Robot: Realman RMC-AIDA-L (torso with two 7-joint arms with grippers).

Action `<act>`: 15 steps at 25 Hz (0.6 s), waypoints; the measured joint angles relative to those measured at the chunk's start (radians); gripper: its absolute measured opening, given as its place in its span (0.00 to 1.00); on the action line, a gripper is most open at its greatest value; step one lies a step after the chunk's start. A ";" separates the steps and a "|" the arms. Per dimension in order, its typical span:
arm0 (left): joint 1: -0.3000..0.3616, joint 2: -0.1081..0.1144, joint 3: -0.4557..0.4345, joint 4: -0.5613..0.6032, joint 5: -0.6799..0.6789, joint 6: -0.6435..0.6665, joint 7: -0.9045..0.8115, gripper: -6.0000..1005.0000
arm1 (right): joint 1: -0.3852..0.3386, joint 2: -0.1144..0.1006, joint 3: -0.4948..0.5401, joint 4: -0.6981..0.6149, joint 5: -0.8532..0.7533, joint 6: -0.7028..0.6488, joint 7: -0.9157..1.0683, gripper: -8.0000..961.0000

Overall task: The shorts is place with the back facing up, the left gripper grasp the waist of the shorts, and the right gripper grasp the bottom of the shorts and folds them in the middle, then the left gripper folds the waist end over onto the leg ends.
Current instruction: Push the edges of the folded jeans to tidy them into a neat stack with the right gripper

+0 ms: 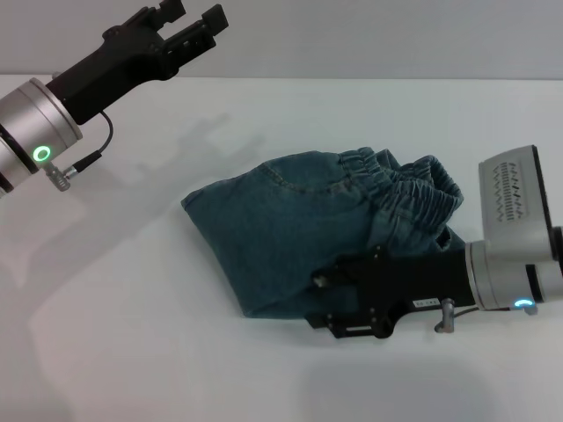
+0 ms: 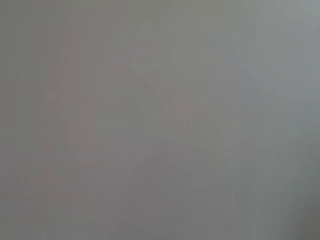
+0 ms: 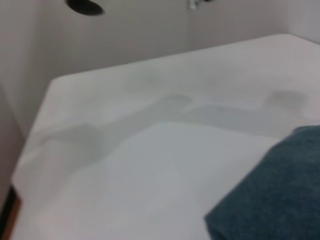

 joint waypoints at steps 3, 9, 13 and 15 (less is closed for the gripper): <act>0.001 0.000 0.000 0.000 -0.002 0.000 -0.003 0.84 | 0.009 0.002 -0.001 0.000 -0.001 0.030 0.001 0.59; 0.004 -0.001 0.000 -0.001 -0.003 -0.001 -0.003 0.84 | 0.040 0.005 -0.002 0.001 0.001 0.089 0.000 0.59; 0.008 0.000 0.000 -0.002 -0.003 -0.001 -0.001 0.84 | 0.069 0.007 -0.002 0.012 0.002 0.126 -0.005 0.59; 0.008 0.000 -0.001 -0.002 -0.003 -0.001 0.000 0.84 | 0.084 0.008 -0.003 0.018 0.003 0.150 -0.005 0.59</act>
